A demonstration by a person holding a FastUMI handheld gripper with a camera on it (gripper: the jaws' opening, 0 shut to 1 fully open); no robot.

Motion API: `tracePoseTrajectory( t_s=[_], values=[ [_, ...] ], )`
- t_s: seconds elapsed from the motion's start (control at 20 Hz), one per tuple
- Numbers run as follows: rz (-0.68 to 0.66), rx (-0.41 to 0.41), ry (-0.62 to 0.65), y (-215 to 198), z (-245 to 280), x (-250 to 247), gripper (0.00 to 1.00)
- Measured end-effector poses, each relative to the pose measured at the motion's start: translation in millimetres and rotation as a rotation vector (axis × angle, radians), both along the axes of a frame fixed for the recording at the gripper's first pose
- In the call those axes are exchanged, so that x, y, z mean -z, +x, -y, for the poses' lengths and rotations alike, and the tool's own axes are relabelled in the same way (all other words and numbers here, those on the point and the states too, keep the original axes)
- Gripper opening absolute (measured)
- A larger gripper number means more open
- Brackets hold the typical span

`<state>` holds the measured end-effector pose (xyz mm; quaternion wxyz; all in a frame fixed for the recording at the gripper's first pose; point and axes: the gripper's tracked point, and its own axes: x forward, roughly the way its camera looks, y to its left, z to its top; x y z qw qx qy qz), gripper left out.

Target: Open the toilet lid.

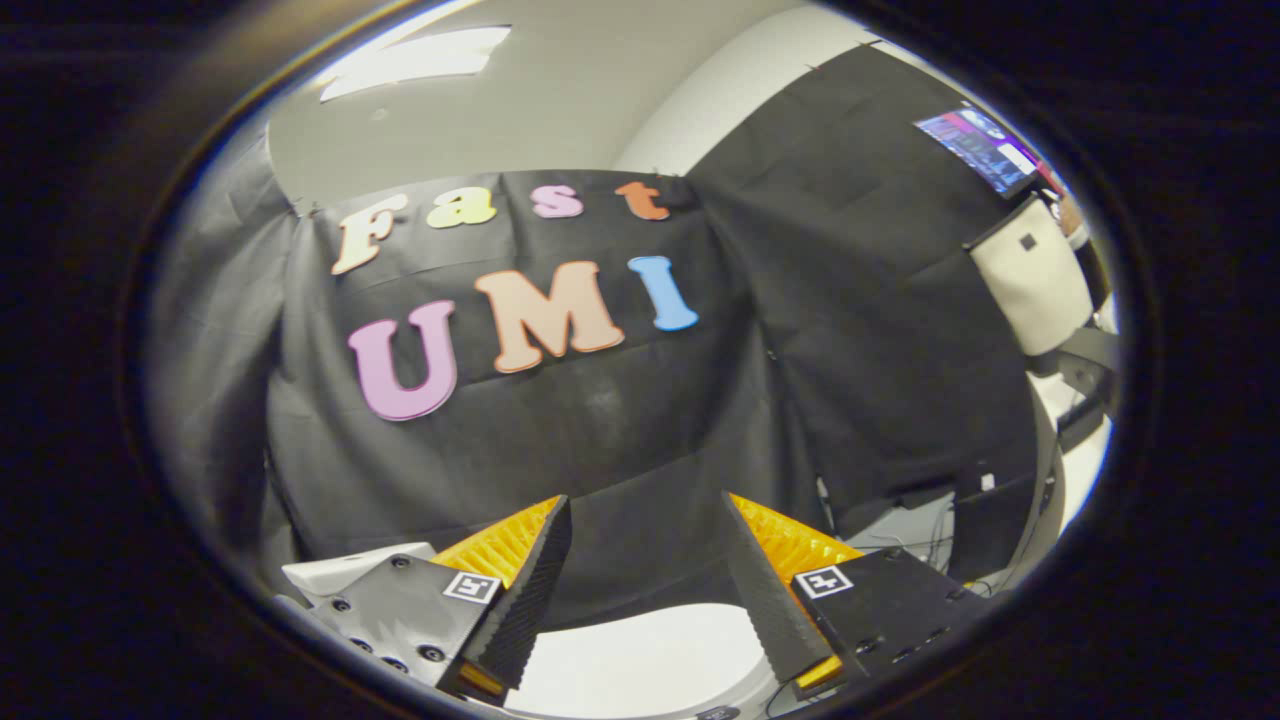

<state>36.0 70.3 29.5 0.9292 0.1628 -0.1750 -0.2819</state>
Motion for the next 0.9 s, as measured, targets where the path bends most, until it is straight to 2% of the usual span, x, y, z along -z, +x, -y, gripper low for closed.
tracePoseTrajectory(
  t_s=[0.1, 0.2, 0.55, 0.9],
  values=[
    [0.039, 0.098, 0.100, -12.6, 8.7, 13.8, 0.83],
    [0.057, 0.158, 0.191, -22.6, 10.1, 37.5, 0.77],
    [0.096, 0.133, 0.467, -11.0, -23.1, 126.9, 0.77],
    [0.022, 0.130, 0.742, 2.4, -52.3, 234.4, 0.76]
  ],
)
